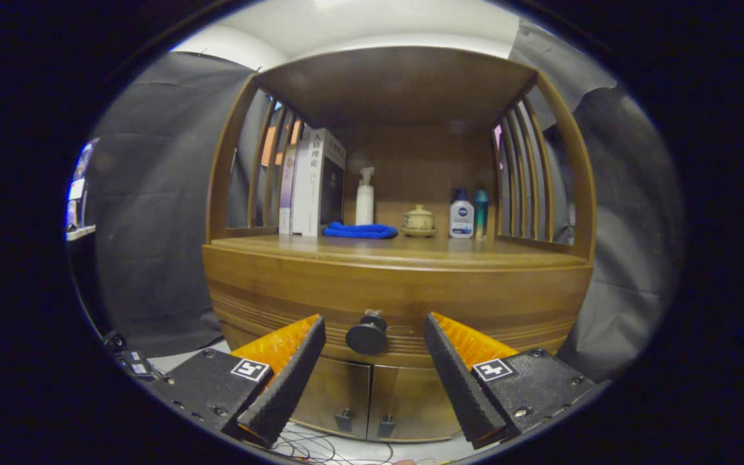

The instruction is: Pull open the drawer, take out the items inside it, and place them on the countertop above the cabinet.

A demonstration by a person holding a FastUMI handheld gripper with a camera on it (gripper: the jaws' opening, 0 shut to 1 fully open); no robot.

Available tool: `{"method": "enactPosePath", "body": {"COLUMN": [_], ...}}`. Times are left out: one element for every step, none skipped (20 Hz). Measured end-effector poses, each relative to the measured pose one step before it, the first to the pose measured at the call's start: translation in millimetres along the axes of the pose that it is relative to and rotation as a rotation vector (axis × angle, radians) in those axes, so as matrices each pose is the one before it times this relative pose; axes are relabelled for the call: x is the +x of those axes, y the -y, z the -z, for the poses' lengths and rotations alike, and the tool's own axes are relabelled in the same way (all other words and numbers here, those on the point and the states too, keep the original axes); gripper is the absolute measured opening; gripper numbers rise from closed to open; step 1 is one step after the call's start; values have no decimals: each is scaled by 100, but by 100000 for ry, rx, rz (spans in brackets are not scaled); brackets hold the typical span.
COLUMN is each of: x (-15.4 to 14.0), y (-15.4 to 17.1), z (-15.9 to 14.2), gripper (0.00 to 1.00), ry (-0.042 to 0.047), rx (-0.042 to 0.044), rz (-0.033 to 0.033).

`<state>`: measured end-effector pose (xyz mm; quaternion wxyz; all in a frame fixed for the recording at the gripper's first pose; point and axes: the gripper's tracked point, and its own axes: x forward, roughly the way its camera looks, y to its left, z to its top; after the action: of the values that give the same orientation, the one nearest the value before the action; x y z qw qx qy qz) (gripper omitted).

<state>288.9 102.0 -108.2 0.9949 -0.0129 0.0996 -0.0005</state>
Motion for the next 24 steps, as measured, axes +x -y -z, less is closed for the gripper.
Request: {"method": "enactPosePath", "body": {"x": [778, 615, 650, 528, 365, 273, 267, 55, -51, 136, 14, 87, 14, 74, 211, 217, 101, -93, 89, -81, -16, -118, -3, 76], "y": [61, 112, 26, -67, -78, -101, 69, 36, -703, 31, 14, 210, 0, -118, 40, -40, -27, 16, -90, 143, 42, 10, -80, -22], "z": [267, 88, -41, 241, 12, 109, -233, -244, 119, 194, -190, 322, -73, 122, 449, 553, 355, -277, 331, -141, 5, 53, -84, 69], "gripper": [100, 100, 100, 100, 99, 93, 87, 81, 75, 69, 63, 57, 50, 50, 49, 49, 49, 49, 49, 48, 46, 44, 43, 41], "ry": [-615, -56, 238, -601, -846, -700, -209, 710, -270, -296, -183, -480, 137, -481, -1689, -2542, -1563, 703, -200, -382, -34, 174, 107, -144], "rx": [-611, -791, -814, -635, 378, 959, 1066, 823, 514, -331, -2037, -1369, 409, 532, 620, 1311, 1734, 1609, 815, -82, -1043, -765, -27, -214], "rz": [956, 1424, 733, 888, 233, 73, 260, 115, -1525, 659, 1143, 1464, 778, 121, -451, -1013, -1195, -882, -267, 875, 1223, 242, -406, -449]}}
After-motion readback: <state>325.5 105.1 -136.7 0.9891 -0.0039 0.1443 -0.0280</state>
